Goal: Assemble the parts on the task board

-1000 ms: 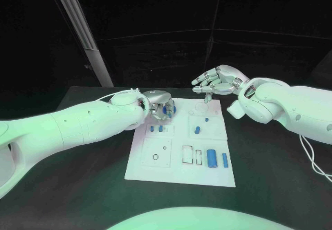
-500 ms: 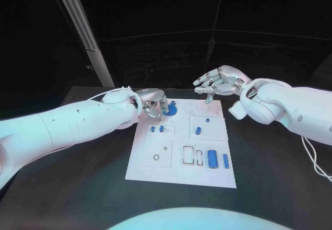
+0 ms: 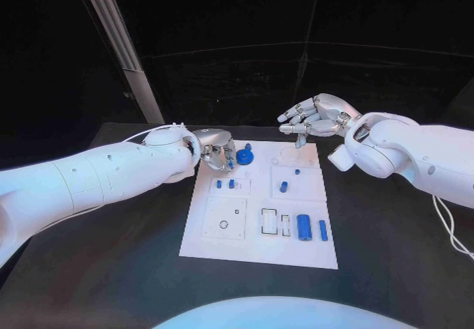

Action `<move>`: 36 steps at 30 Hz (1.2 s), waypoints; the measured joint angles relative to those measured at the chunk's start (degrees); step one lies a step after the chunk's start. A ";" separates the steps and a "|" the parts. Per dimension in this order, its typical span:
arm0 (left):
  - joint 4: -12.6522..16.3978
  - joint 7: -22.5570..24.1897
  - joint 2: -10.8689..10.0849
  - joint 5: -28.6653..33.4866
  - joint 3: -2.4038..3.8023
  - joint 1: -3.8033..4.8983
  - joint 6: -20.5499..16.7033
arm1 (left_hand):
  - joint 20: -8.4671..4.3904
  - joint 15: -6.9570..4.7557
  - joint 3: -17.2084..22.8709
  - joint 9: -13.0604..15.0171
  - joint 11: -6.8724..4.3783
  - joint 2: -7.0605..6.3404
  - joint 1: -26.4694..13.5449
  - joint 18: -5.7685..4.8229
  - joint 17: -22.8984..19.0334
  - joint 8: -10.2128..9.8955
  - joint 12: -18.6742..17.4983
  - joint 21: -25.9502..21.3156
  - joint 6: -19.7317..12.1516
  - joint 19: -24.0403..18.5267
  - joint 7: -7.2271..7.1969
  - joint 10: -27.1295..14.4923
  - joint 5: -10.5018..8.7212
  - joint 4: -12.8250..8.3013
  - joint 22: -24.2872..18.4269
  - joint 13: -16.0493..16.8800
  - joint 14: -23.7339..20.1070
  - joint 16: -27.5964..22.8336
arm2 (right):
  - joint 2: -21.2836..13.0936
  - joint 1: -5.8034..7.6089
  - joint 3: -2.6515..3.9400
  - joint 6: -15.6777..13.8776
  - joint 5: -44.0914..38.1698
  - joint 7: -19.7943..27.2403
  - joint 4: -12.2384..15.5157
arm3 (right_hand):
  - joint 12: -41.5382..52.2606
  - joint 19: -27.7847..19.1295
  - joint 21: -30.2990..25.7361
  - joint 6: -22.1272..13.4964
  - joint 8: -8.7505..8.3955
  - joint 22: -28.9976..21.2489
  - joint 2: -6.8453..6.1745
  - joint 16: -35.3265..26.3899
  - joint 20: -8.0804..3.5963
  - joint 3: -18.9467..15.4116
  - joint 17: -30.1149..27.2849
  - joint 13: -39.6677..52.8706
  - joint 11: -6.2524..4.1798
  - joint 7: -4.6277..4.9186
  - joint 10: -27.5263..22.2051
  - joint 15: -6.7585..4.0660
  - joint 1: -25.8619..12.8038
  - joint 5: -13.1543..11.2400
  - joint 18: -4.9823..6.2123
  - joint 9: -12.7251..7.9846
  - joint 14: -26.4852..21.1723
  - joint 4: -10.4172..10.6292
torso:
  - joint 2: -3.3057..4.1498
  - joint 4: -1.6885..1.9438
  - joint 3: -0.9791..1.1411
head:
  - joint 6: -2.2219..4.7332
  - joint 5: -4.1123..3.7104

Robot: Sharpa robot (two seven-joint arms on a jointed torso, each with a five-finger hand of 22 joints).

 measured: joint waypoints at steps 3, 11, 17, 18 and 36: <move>-0.36 -0.24 0.04 0.04 -0.01 0.00 0.75 | 0.00 0.00 0.00 0.00 0.00 0.00 0.00 0.00 -0.09 0.00 0.00 0.00 0.00 0.00 0.00 0.00 0.00 0.00 0.00 0.00 0.00 0.00 | 0.01 0.00 0.00 0.00 0.00 0.00 0.00 | 0.00 0.00 0.00 0.00 0.00 0.00 0.00 0.00 0.00 0.00 0.00 0.00 0.00 0.00 0.00 0.00 0.00 0.00 0.00 0.00 0.00 0.00 | 0.01 -0.01 0.00 | -0.04 0.00; -1.10 -0.75 0.50 0.11 -0.04 -0.03 2.17 | 0.01 0.00 0.00 0.00 0.00 0.00 0.00 0.00 -0.09 0.00 0.00 0.00 0.00 -0.01 0.00 0.00 0.00 0.00 0.00 0.00 0.00 0.00 | 0.05 0.00 0.00 0.00 0.00 0.00 -0.02 | 0.00 0.00 0.00 0.00 0.00 0.00 0.00 0.00 0.00 0.00 0.00 0.01 0.00 0.00 0.00 0.00 0.00 0.00 0.00 0.00 0.00 0.00 | 0.02 -0.01 -0.01 | -0.17 -0.02; -1.31 -0.93 0.75 0.15 -0.05 -0.04 2.83 | 0.01 0.00 0.16 -0.02 -0.31 0.19 -0.20 -0.01 -0.16 -0.01 0.00 0.00 -0.01 -0.01 0.00 0.31 0.00 -0.16 -0.01 0.07 0.00 0.00 | 0.10 0.00 0.00 0.00 0.00 0.00 -0.03 | 0.00 0.00 0.00 0.00 0.00 0.00 0.00 0.00 0.00 0.00 0.00 0.01 0.00 0.00 0.00 0.00 0.00 0.00 0.00 0.00 0.00 0.00 | 0.01 -0.01 -0.01 | -0.27 -0.02; -1.32 -0.94 0.75 0.15 -0.05 -0.04 2.87 | 0.01 0.00 0.16 -0.02 -0.31 0.19 -0.20 0.00 -0.16 -0.01 0.00 0.00 -0.01 -0.01 0.00 0.31 0.00 -0.16 -0.01 0.08 0.00 0.00 | 0.10 0.00 0.00 0.00 0.00 0.00 -0.03 | 0.00 0.00 0.00 0.00 0.00 0.00 0.00 0.00 0.00 0.00 0.00 0.01 0.00 0.00 0.00 0.00 0.00 0.00 0.00 0.00 0.00 0.00 | 0.01 -0.01 -0.01 | -0.28 -0.02; -1.58 -1.09 1.13 0.20 -0.17 -0.05 4.09 | 0.04 -0.21 0.15 0.04 -0.31 0.19 -0.19 0.00 -0.30 -0.01 -0.23 0.00 0.40 -0.04 0.00 0.71 -0.01 -0.16 -0.01 0.16 -0.21 0.00 | 0.07 0.00 0.00 0.00 0.00 0.01 -0.03 | 0.00 0.00 0.00 0.00 0.00 0.00 0.00 0.00 0.00 0.00 0.00 0.02 0.00 0.00 0.00 0.00 0.00 0.00 0.00 0.00 0.00 0.00 | 0.00 -0.03 0.02 | -0.51 -0.14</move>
